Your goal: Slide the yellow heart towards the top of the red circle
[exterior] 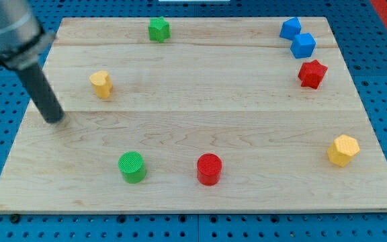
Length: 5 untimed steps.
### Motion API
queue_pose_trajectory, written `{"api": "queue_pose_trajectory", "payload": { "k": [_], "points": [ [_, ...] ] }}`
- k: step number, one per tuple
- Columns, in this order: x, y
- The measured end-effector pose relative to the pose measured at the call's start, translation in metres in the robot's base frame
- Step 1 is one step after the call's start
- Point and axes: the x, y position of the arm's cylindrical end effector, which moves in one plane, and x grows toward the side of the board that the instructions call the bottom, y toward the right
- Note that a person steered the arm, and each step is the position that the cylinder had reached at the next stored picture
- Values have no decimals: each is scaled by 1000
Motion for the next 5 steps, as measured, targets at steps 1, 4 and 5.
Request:
{"api": "queue_pose_trajectory", "payload": {
  "k": [1,4,5],
  "points": [
    [-65,-17],
    [-63,106],
    [-44,136]
  ]
}}
